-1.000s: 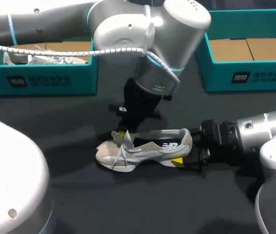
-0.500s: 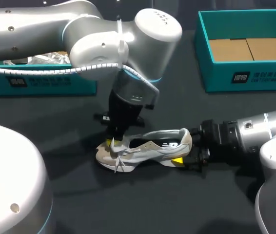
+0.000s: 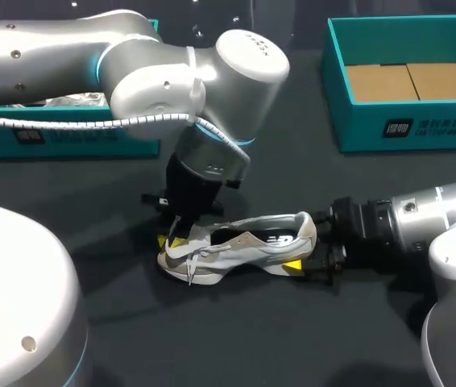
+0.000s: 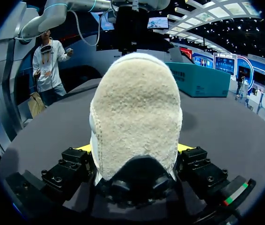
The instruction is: Take the shoe out of the shoebox, open the shoe tongue, remove and reinsert the insole, then place the shoe into the shoebox
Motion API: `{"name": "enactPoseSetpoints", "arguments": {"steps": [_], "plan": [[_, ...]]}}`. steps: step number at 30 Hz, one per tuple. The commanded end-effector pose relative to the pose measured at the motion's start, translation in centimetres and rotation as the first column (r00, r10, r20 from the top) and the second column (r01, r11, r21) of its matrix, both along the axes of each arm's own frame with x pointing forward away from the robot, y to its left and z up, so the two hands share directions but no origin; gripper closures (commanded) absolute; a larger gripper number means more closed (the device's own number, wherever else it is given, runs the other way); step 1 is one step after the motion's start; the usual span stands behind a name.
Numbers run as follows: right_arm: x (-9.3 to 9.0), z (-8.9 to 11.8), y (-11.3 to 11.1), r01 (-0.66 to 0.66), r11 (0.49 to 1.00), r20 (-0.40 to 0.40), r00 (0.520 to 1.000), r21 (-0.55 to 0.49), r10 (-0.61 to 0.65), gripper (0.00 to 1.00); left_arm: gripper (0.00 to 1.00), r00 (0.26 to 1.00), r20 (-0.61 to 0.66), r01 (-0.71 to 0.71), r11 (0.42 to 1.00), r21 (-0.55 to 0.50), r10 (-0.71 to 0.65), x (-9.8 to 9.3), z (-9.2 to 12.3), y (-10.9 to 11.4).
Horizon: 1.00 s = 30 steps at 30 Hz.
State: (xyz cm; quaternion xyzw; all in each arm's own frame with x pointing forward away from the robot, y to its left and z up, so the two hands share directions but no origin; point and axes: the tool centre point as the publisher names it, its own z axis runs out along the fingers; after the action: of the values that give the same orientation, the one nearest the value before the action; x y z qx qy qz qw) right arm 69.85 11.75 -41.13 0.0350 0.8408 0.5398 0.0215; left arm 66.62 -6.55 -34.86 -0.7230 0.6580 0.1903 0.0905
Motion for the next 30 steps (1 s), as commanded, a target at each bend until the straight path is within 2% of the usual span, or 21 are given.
{"name": "enactPoseSetpoints", "arguments": {"steps": [1, 4, 8, 16, 25, 30], "plan": [[0.0, -0.1, -0.1, 0.001, 1.000, 0.000, 1.000, -0.004, -0.001, 1.00, 0.70, 1.000, -0.002, -0.001, 1.000, -0.006, 0.001, -0.3, -0.3, 1.0], [0.0, -0.1, -0.1, 0.001, 1.000, 0.000, 1.000, -0.004, -0.001, 1.00, 0.58, 1.000, -0.001, 0.002, 1.000, -0.003, -0.002, -0.5, -0.2, 1.2], [0.0, -0.1, -0.1, 0.001, 1.000, 0.000, 1.000, -0.004, -0.001, 1.00, 0.52, 1.000, 0.012, 0.015, 1.000, 0.004, -0.015, -0.7, 0.4, 1.4], [0.0, -0.1, -0.1, 0.001, 1.000, 0.000, 1.000, -0.004, -0.001, 1.00, 0.52, 0.993, 0.098, 0.064, 0.996, -0.057, -0.058, -1.0, 3.9, 0.3], [0.0, -0.1, -0.1, 0.001, 1.000, 0.000, 1.000, -0.004, -0.001, 1.00, 0.53, 0.967, 0.197, 0.200, 0.961, -0.189, -0.163, 0.1, 9.0, -3.3], [0.0, -0.1, -0.1, 0.001, 1.000, 0.000, 1.000, -0.004, -0.001, 1.00, 0.51, 0.941, 0.234, 0.296, 0.932, -0.209, -0.246, 0.4, 10.7, -5.5]]}}
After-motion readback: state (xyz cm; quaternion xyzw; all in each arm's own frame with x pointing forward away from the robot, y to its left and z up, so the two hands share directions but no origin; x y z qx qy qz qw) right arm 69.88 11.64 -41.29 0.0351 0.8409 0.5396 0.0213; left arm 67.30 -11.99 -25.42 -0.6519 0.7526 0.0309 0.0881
